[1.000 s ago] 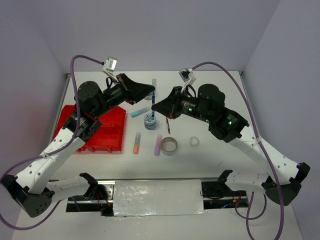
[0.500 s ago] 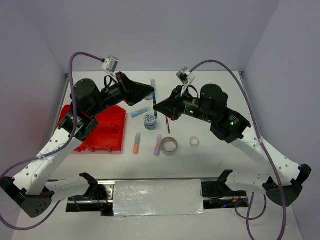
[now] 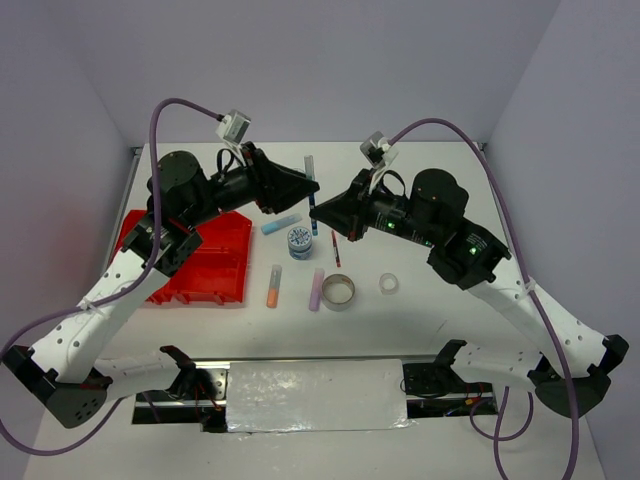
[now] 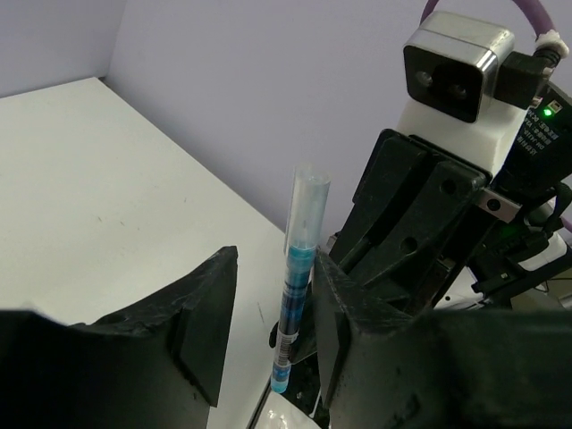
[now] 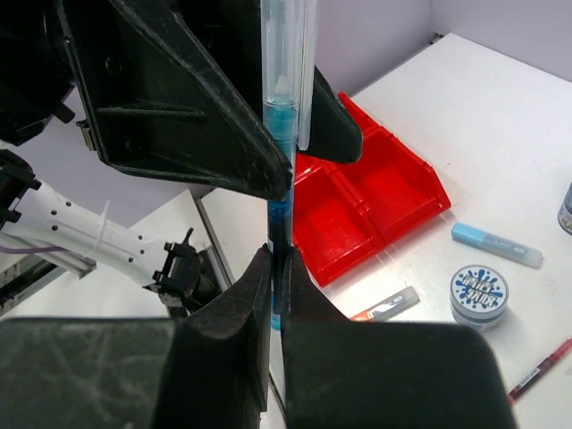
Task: Sort the stationery into containers
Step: Close the pen cap on the pen.
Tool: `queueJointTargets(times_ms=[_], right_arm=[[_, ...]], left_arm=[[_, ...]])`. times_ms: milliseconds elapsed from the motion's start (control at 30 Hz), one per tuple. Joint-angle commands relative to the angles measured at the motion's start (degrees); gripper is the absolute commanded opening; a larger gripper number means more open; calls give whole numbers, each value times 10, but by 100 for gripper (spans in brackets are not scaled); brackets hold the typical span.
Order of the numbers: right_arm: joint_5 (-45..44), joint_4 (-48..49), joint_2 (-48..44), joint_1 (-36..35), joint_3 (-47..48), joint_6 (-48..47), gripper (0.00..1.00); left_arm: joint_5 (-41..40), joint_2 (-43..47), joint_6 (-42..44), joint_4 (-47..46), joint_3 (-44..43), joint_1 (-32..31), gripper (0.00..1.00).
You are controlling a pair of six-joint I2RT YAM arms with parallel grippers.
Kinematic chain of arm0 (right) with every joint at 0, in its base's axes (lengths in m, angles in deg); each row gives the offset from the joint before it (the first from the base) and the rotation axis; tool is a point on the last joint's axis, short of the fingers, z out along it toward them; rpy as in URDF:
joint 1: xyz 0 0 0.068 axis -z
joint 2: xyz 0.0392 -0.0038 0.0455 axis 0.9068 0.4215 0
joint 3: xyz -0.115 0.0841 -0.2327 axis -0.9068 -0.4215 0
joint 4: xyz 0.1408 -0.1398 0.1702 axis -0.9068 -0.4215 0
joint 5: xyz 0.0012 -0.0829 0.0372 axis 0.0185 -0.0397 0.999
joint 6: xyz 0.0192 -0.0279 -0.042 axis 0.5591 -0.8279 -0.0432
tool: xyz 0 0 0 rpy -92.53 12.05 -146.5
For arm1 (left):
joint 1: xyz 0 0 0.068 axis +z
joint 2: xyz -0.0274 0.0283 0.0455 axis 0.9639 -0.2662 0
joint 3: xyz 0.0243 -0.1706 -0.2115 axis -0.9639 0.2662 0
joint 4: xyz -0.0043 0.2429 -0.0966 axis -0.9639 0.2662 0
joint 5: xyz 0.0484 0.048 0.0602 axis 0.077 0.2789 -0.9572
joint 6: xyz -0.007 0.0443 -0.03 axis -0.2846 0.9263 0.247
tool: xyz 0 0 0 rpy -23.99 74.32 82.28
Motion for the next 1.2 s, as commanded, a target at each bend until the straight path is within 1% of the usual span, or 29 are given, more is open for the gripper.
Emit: queueJointTargets(times_ms=[0, 233, 267, 333, 367, 433, 467, 533, 567, 600, 633, 700, 733, 800, 833, 900, 933, 967, 1167], right_arm=[[9, 48, -16, 2, 25, -16, 0], [12, 50, -13, 2, 25, -19, 0], [13, 52, -13, 2, 24, -18, 0], [14, 53, -11, 1, 28, -17, 0], [18, 52, -9, 1, 30, -19, 0], [21, 49, -6, 3, 35, -19, 0], [23, 48, -6, 2, 36, -20, 0], [29, 51, -7, 1, 34, -24, 0], [35, 53, -7, 2, 32, -26, 3], [38, 54, -10, 2, 28, -28, 9], [38, 55, -11, 3, 24, -29, 25], [55, 67, -14, 3, 13, -28, 36], [61, 70, -14, 3, 11, -26, 44], [78, 71, -9, 2, 10, -23, 48], [80, 73, -8, 3, 9, -19, 49], [86, 83, -8, 3, 4, -16, 48], [86, 87, -10, 3, 2, -13, 41], [86, 90, -10, 2, 1, -12, 40], [79, 109, -2, 3, -2, -3, 40]], left_arm=[[24, 0, 8, -24, -3, -2, 51], [39, 1, 6, -47, 6, -2, 51], [42, 1, 5, -50, 9, -2, 50], [47, 1, 6, -54, 12, -2, 45], [50, 1, 7, -55, 13, -2, 40], [58, 0, 9, -56, 13, -2, 24], [60, -1, 9, -55, 9, -2, 13], [68, -4, 12, -53, 5, -2, 7], [72, -6, 14, -52, -3, -2, 0], [74, -7, 18, -48, -8, -2, 0], [79, -8, 21, -46, -13, -2, 0], [84, -13, 29, -31, -30, -2, 0], [98, -13, 31, -31, -36, -2, 0], [110, -9, 31, -40, -37, -2, 0], [114, -7, 30, -45, -36, -2, 0], [125, -4, 26, -57, -33, -2, 0], [127, -3, 26, -61, -32, -2, 0], [127, -4, 21, -65, -32, -2, 0], [147, 1, -11, -105, -18, -2, 0]])
